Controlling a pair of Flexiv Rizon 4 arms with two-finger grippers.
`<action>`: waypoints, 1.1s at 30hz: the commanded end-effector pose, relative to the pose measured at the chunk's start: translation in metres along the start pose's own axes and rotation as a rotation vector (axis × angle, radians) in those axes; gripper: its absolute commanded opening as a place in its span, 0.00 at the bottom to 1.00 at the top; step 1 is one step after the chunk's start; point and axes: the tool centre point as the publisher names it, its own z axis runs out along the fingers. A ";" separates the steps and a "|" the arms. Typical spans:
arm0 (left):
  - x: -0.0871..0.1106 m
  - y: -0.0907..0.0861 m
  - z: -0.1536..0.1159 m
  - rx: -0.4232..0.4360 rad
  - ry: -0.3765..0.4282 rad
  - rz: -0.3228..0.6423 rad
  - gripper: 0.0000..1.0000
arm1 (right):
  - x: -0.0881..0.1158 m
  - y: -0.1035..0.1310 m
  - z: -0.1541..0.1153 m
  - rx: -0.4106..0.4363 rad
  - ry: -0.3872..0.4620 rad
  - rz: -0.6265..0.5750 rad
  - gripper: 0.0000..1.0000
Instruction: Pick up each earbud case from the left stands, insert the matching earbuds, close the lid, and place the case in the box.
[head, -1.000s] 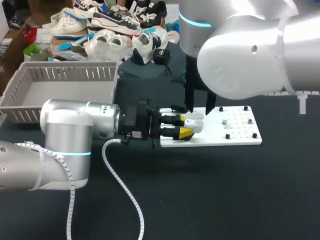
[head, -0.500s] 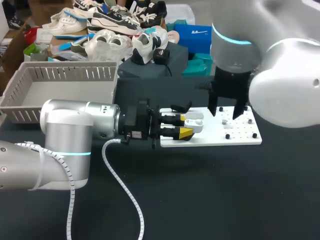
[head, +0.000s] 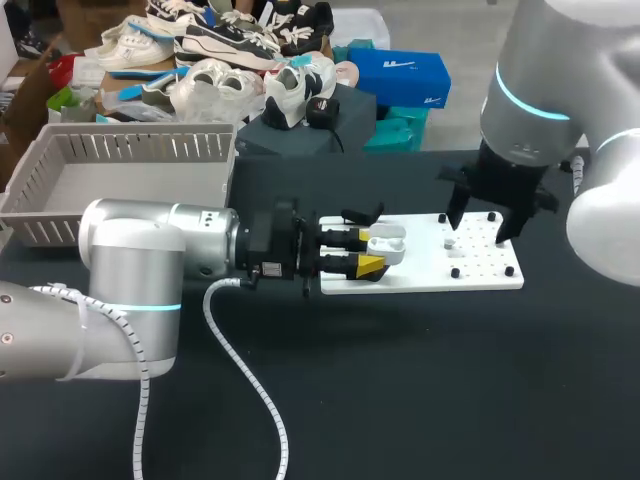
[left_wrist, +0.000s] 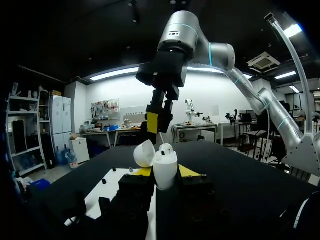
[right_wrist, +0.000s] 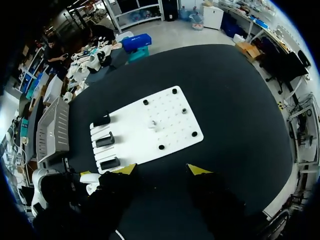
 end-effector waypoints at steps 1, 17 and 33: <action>0.000 -0.003 -0.003 -0.016 -0.007 0.009 0.00 | -0.008 0.002 0.013 -0.007 0.014 0.014 0.64; 0.002 -0.001 -0.010 -0.040 -0.019 0.024 0.00 | -0.032 0.019 0.062 0.029 0.063 0.061 0.49; 0.002 -0.001 -0.010 -0.040 -0.019 0.024 0.00 | -0.034 0.023 0.093 0.019 0.078 0.096 0.44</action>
